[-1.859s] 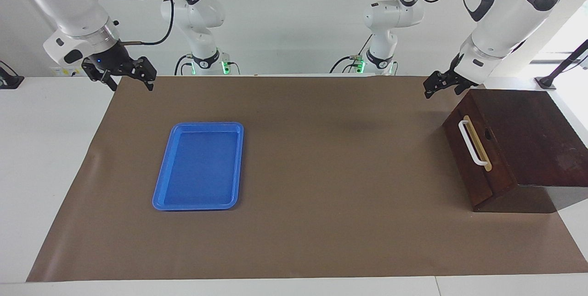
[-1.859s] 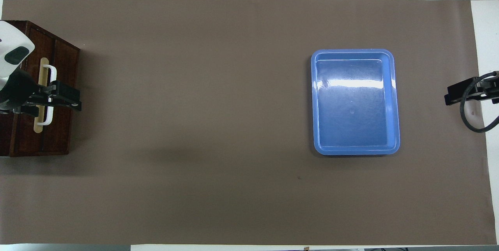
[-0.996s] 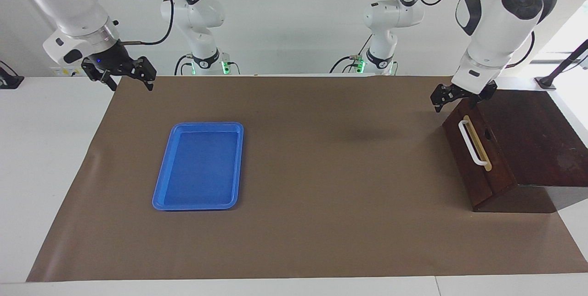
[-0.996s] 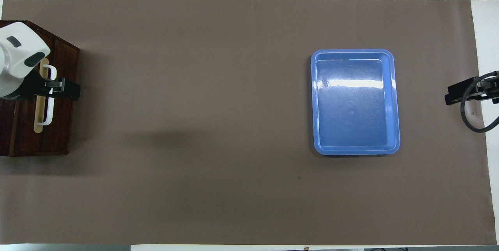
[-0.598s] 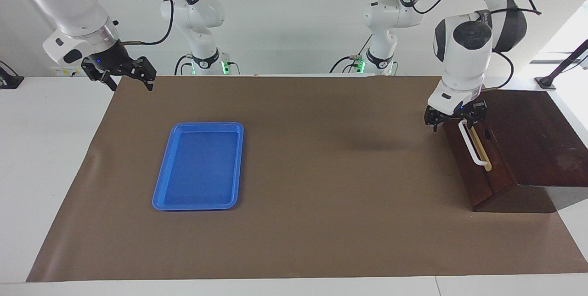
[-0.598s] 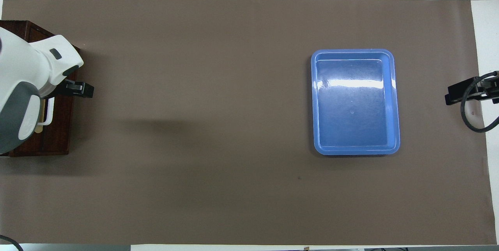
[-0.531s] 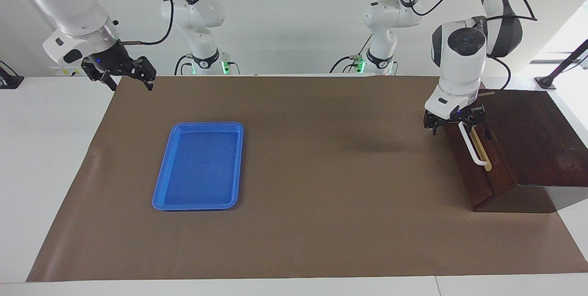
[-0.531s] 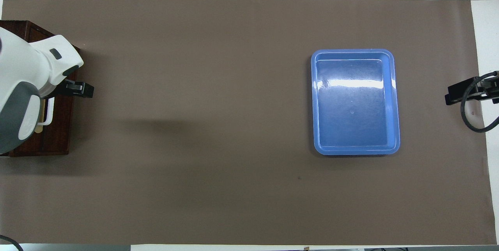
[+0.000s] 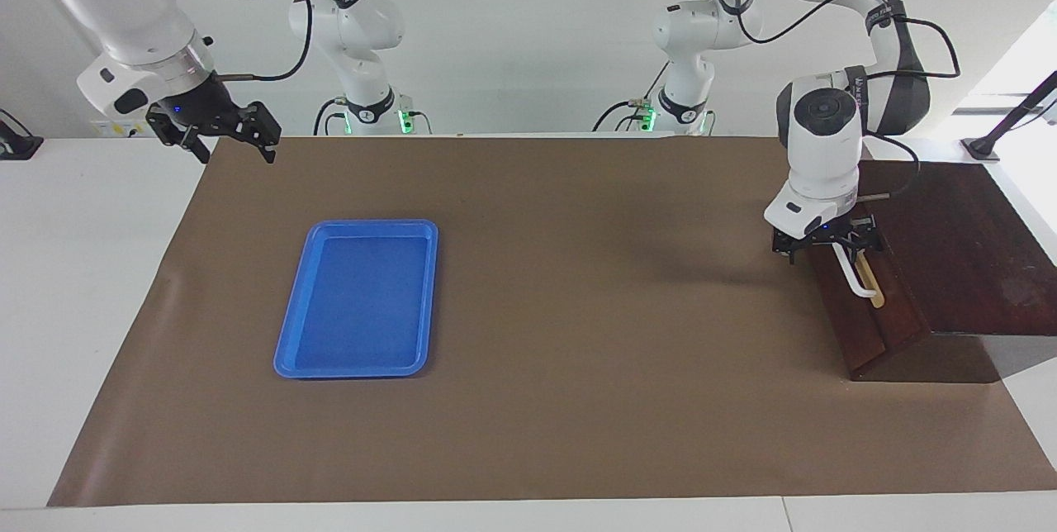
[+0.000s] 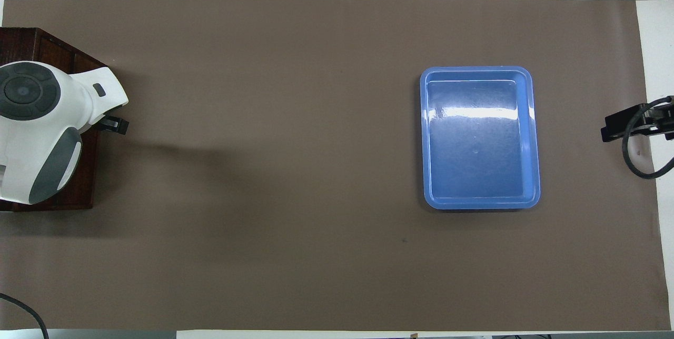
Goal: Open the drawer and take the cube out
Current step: 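Pull the drawer open toward the robot with the left gripper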
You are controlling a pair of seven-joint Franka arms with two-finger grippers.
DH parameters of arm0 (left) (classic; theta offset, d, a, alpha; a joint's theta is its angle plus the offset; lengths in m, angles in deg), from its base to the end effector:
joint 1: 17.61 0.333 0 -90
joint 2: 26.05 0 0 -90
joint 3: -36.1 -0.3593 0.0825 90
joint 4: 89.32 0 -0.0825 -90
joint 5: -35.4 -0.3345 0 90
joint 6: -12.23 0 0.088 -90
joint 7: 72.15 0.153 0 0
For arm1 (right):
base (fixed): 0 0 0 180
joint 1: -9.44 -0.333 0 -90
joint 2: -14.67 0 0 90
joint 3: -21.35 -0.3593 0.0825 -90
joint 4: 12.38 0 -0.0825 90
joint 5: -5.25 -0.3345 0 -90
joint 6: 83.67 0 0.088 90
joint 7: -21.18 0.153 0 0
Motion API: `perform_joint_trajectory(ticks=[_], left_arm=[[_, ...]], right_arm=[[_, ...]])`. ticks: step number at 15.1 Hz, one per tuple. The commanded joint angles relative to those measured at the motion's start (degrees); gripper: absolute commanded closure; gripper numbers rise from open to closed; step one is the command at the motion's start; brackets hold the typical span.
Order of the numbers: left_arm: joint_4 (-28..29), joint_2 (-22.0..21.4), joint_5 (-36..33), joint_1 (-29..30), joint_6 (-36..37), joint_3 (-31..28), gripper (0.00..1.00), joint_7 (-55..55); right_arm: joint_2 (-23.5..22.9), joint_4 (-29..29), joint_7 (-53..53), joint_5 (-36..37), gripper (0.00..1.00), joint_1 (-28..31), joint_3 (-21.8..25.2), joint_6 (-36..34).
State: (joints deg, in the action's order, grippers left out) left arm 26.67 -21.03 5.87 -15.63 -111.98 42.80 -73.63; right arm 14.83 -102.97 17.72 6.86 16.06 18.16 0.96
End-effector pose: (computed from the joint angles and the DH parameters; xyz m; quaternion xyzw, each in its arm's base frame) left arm 0.5457 -0.0056 0.4427 -0.9635 0.1642 -0.0392 0.2080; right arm 0.4876 -0.0337 0.6115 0.9986 -0.0003 -0.0513 0.0110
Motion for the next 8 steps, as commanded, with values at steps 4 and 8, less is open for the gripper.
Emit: perform_joint_trajectory(ticks=[4, 8], left_arm=[[6.1, -1.1, -1.2, 3.7, -7.9, 0.1, 0.00, 0.6], [6.0, -0.2, -1.1, 0.7, -8.2, 0.3, 0.00, -3.8]], right_arm=[[0.6, -0.4, 0.3, 0.7, 0.00, 0.8, -0.4, 0.5], [0.6, -0.4, 0.2, 0.7, 0.00, 0.8, -0.4, 0.4]])
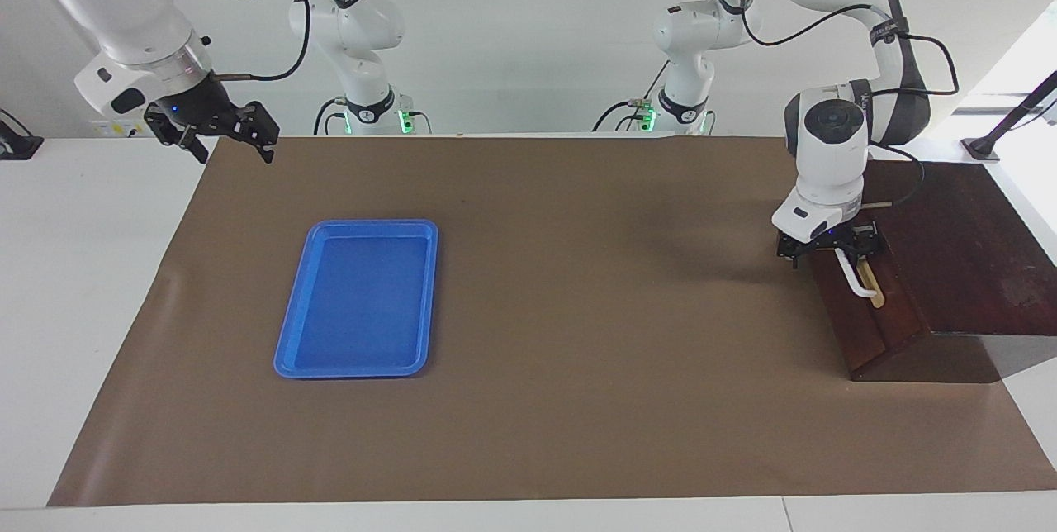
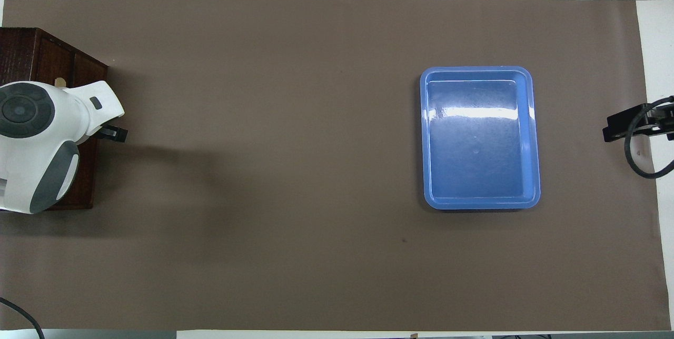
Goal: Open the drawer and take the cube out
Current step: 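Pull the drawer open toward the robot with the left gripper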
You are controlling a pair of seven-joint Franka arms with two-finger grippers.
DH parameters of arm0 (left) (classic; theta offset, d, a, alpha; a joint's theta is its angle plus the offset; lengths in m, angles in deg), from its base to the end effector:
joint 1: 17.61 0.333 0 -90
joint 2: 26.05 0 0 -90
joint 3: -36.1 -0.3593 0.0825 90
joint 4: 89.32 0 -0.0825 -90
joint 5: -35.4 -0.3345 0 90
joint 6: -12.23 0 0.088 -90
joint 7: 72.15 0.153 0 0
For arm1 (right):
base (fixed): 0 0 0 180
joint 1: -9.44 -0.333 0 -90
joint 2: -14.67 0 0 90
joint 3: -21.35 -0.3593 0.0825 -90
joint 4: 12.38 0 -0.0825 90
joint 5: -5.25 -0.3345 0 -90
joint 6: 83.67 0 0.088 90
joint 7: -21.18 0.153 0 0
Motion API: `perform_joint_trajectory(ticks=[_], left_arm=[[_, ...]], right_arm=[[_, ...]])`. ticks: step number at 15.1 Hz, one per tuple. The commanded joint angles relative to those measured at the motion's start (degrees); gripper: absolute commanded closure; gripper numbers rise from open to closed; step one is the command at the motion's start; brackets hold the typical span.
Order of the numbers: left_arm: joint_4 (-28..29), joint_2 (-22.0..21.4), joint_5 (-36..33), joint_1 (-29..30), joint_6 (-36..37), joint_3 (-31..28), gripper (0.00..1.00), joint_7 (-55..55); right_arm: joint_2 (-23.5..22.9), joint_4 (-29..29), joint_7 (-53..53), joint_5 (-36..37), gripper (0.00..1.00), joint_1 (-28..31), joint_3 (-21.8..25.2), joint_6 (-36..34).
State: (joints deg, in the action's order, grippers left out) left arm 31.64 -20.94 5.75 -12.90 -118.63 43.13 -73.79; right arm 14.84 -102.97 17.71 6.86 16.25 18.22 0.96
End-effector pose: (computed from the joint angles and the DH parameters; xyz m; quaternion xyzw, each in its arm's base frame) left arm 0.5388 0.0081 0.4143 -0.9660 0.1644 -0.0483 0.1936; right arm 0.4874 -0.0358 0.6116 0.9986 -0.0024 -0.0513 0.0109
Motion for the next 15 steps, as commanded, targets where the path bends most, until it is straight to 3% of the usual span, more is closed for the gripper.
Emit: perform_joint_trajectory(ticks=[1, 7, 12, 15], left_arm=[[0.9, -0.3, -0.9, -3.8, -1.3, 0.1, 0.00, -7.1], [-1.4, -0.2, 7.6, -15.1, 3.6, 0.1, 0.00, -20.0], [-4.5, 0.6, 8.4, -17.2, 8.0, 0.1, 0.00, -21.3], [-18.1, 2.7, 16.4, -16.3, 21.6, -0.1, 0.00, -21.4]], right_arm=[[0.6, -0.4, 0.3, 0.7, 0.00, 0.6, -0.5, 0.4], [0.6, -0.5, 0.3, 0.6, 0.00, 0.6, -0.4, 0.5], [0.7, -0.6, 0.3, 0.6, 0.00, 0.5, -0.4, 0.5], [0.7, -0.6, 0.2, 0.6, 0.00, 0.6, -0.4, 0.2]])
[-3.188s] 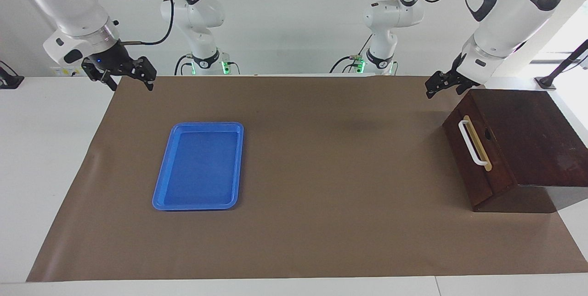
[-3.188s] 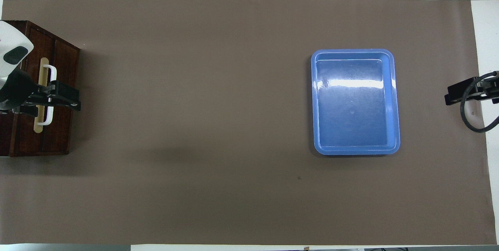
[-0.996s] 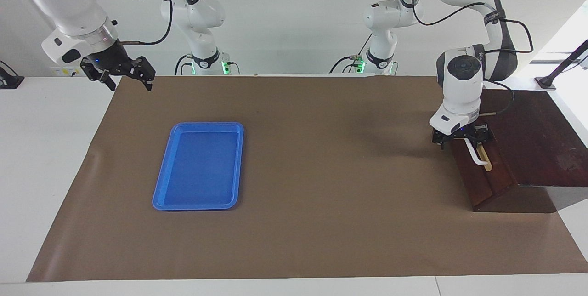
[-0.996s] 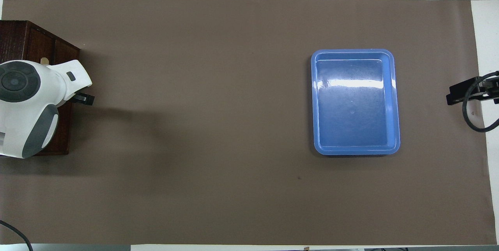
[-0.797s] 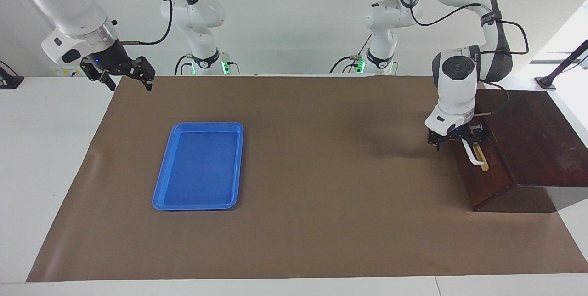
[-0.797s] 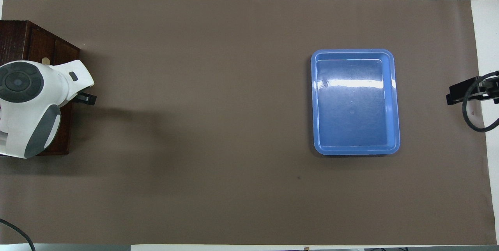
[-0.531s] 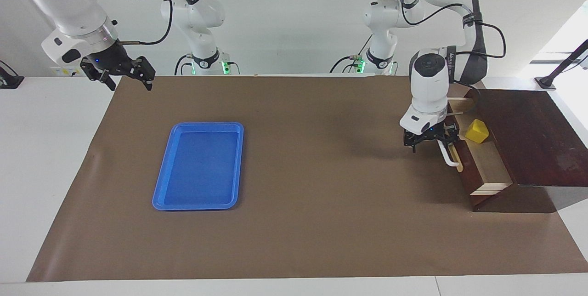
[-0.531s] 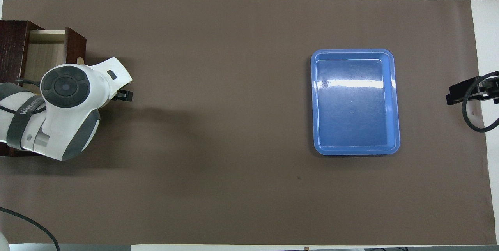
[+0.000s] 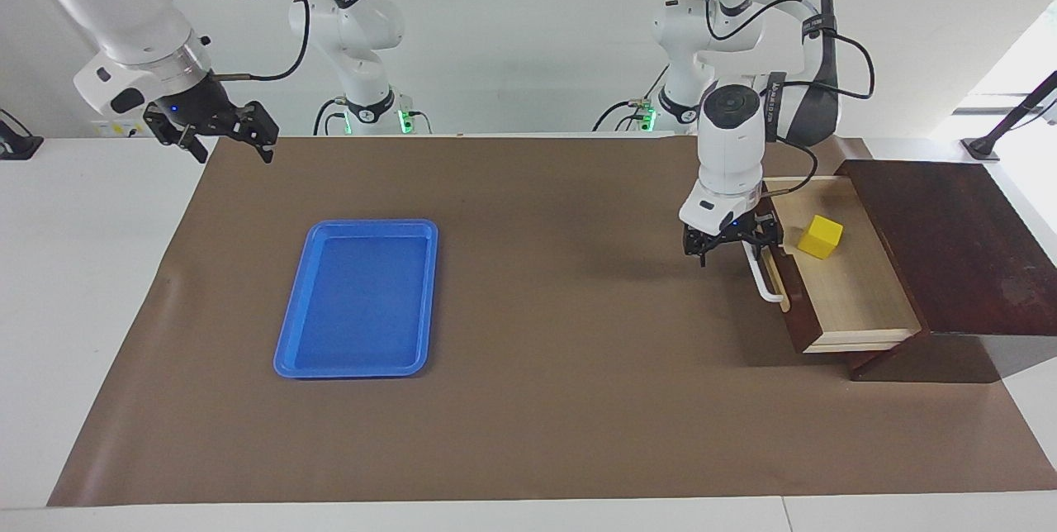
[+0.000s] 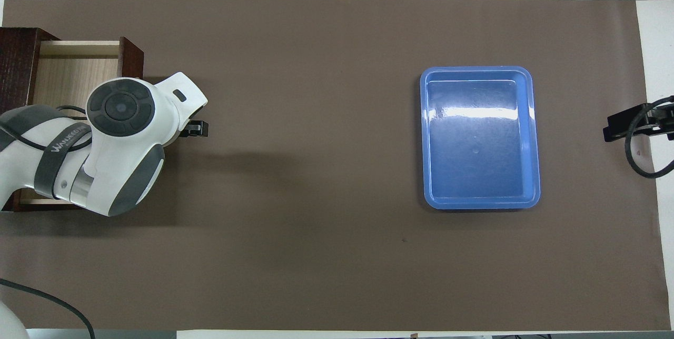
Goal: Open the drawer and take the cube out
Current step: 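Pull the drawer open toward the robot with the left gripper, then lower the left gripper onto the yellow cube while the right gripper advances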
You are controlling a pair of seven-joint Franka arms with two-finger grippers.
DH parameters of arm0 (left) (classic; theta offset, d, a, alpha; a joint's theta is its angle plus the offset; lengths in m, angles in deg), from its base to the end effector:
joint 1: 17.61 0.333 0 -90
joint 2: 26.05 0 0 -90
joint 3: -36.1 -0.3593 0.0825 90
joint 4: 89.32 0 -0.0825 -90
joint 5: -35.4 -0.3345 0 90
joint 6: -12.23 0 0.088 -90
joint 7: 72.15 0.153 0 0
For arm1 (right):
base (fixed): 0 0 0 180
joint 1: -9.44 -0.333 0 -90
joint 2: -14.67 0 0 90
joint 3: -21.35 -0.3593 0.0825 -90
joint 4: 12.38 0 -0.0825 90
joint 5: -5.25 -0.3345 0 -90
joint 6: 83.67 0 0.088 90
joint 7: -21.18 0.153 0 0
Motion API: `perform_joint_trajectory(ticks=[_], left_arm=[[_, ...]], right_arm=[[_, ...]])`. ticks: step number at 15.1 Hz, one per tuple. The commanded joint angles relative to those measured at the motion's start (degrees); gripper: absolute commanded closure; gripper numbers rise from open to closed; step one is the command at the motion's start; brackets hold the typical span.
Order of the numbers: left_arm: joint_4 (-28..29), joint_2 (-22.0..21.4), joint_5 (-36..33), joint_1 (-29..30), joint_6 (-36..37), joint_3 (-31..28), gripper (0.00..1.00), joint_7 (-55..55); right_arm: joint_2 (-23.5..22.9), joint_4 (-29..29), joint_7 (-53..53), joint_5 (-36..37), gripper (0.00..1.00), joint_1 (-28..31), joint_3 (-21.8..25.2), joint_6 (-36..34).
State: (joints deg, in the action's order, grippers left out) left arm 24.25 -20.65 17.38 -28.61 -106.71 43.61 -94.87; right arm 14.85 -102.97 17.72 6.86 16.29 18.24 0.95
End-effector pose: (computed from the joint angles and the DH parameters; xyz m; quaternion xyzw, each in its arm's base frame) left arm 0.5202 -0.1426 0.4441 -0.9906 0.0391 -0.0466 0.1224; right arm 0.4872 -0.0363 0.6116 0.9986 -0.0031 -0.0513 0.0109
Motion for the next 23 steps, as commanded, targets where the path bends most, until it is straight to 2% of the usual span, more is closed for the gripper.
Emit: perform_joint_trajectory(ticks=[1, 2, 4, 7, 9, 12, 13, 17, 20, 23], left_arm=[[-15.3, 2.6, 7.2, 0.0, 14.3, -0.9, 0.00, -0.3], [-17.5, 2.3, 7.8, 1.2, 17.0, -1.0, 0.00, -0.3], [-17.5, 0.4, 8.0, 5.5, 18.1, -1.0, 0.00, -0.3], [-15.2, -0.6, 8.0, 11.2, 16.5, -1.1, 0.00, -0.4], [-11.1, -2.4, 8.0, 14.4, 14.3, -1.2, 0.00, -1.1], [-0.1, -7.0, 8.0, 16.2, 4.9, -1.2, 0.00, -10.3], [2.0, -7.8, 7.9, 16.3, 2.8, -1.2, 0.00, -13.0], [3.8, -7.7, 7.8, 18.3, 2.0, -1.2, 0.00, -14.1], [5.2, -7.7, 7.6, 18.3, 1.9, -1.2, 0.00, -15.2], [6.9, -7.7, 7.4, 18.2, -0.3, -1.2, 0.00, -17.3]], right_arm=[[0.7, -0.6, 0.2, 0.6, 0.00, 0.5, -0.4, 0.2], [0.7, -0.6, 0.2, 0.6, 0.00, 0.5, -0.4, 0.1], [0.7, -0.6, 0.2, 0.5, 0.00, 0.4, -0.4, -0.1], [1.1, -1.7, 0.8, 0.3, 0.00, 0.4, -0.4, 0.2], [1.8, -3.3, 3.6, -0.3, 0.00, 0.0, -0.5, 0.4], [3.0, -6.5, 13.0, -2.8, 0.00, -1.6, -0.6, 1.4], [3.3, -7.8, 17.0, -3.2, 0.00, -2.7, -0.6, 2.2], [3.5, -12.0, 35.8, -10.3, 0.00, -6.0, -0.6, 4.8], [2.0, -15.0, 52.4, -17.2, 0.00, -10.5, -0.6, 11.0], [-0.4, -18.8, 65.4, -20.7, 0.00, -16.8, -0.6, 20.1]])
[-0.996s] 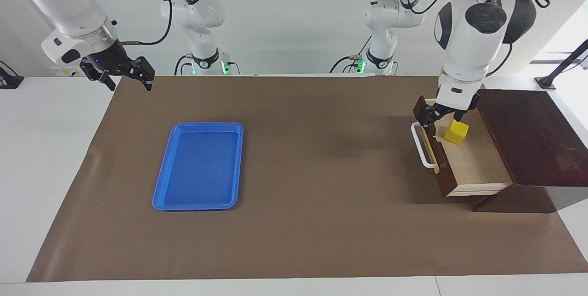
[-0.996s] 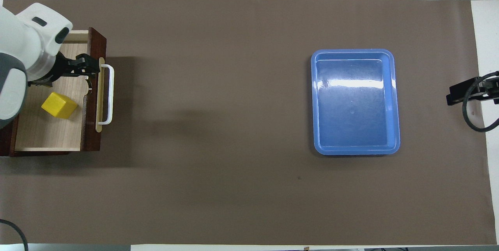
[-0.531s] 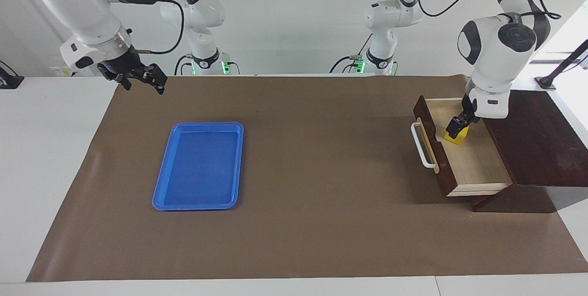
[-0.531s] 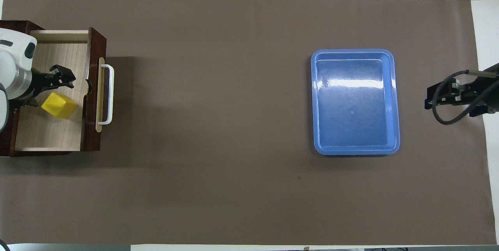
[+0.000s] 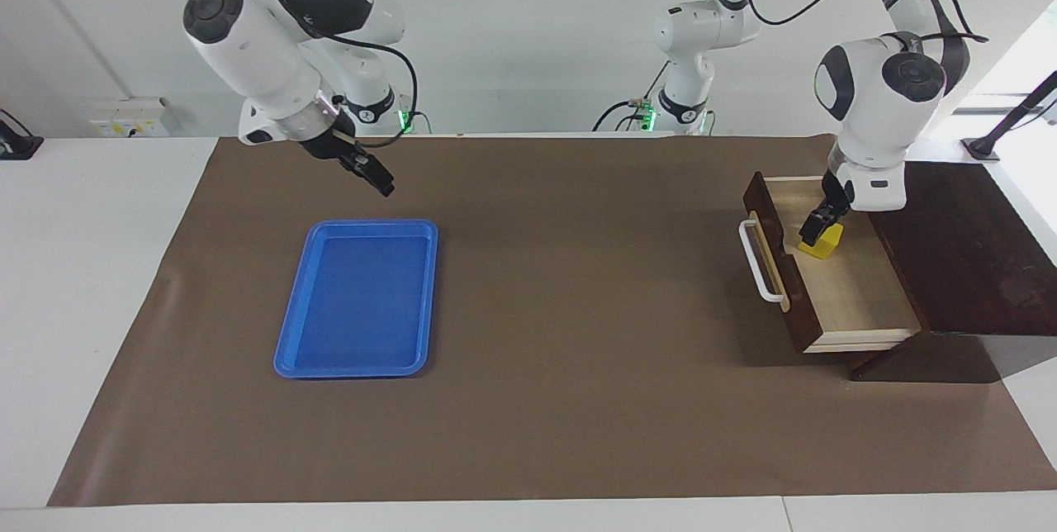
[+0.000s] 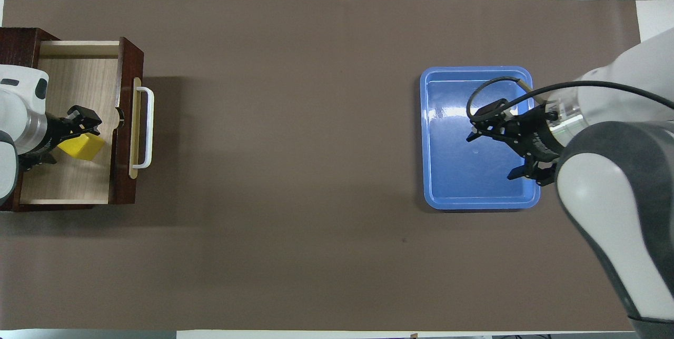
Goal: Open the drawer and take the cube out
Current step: 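Lower the left gripper onto the yellow cube while the right gripper advances, then close the left gripper on the yellow cube inside the drawer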
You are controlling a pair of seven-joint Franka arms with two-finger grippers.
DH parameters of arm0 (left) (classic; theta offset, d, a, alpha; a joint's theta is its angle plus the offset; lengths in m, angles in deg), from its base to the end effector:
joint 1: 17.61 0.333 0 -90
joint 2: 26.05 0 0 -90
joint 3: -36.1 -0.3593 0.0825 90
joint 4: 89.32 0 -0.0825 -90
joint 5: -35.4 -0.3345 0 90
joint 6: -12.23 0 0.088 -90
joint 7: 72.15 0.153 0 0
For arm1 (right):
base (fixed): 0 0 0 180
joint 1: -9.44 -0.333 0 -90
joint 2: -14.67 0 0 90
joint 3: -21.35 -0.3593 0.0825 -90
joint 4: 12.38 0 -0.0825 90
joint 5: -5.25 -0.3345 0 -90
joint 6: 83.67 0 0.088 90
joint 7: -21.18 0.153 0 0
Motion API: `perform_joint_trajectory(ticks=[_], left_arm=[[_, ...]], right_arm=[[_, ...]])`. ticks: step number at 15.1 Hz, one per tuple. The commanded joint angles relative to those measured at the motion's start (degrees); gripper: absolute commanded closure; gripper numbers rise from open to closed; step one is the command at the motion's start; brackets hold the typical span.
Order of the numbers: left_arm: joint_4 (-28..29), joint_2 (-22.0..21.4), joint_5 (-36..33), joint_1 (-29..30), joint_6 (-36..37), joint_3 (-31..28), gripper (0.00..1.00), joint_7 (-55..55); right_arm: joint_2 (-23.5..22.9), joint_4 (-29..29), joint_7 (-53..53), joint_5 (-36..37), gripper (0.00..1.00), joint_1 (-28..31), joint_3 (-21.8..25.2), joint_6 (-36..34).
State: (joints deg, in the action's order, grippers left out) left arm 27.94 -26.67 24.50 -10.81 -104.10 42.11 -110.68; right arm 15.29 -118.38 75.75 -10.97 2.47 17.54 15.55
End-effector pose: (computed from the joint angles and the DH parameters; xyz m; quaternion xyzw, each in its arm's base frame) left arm 0.5023 0.0253 0.4650 -0.9516 -0.2950 -0.0251 0.0819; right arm 0.4796 0.1304 0.5277 -0.9061 0.3966 0.1190 0.0870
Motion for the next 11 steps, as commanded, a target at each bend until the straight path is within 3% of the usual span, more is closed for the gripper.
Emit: perform_joint_trajectory(ticks=[1, 4, 6, 7, 11], left_arm=[[3.6, -1.6, 0.3, 0.5, -4.0, 0.3, 0.00, -1.5], [3.5, 0.0, 0.2, 1.1, -7.6, 0.3, 0.00, -5.3], [2.5, 1.1, 0.2, 0.7, -9.0, 0.3, 0.20, -11.3], [2.1, 1.3, 0.2, 0.2, -8.8, 0.3, 0.22, -12.4], [2.0, 1.3, 0.2, 0.1, -8.5, 0.4, 0.27, -12.8]], right_arm=[[-1.7, -4.6, 11.0, -4.7, 0.00, -4.9, 0.1, 8.4], [-4.4, -8.3, 19.1, -9.3, 0.00, -10.9, 0.1, 17.6], [-4.1, -12.0, 22.1, -14.5, 0.00, -13.0, 0.1, 23.8], [-4.0, -12.9, 22.2, -18.1, 0.00, -13.0, 0.1, 24.6], [-3.7, -13.2, 22.5, -19.7, 0.00, -15.0, 0.1, 24.8]])
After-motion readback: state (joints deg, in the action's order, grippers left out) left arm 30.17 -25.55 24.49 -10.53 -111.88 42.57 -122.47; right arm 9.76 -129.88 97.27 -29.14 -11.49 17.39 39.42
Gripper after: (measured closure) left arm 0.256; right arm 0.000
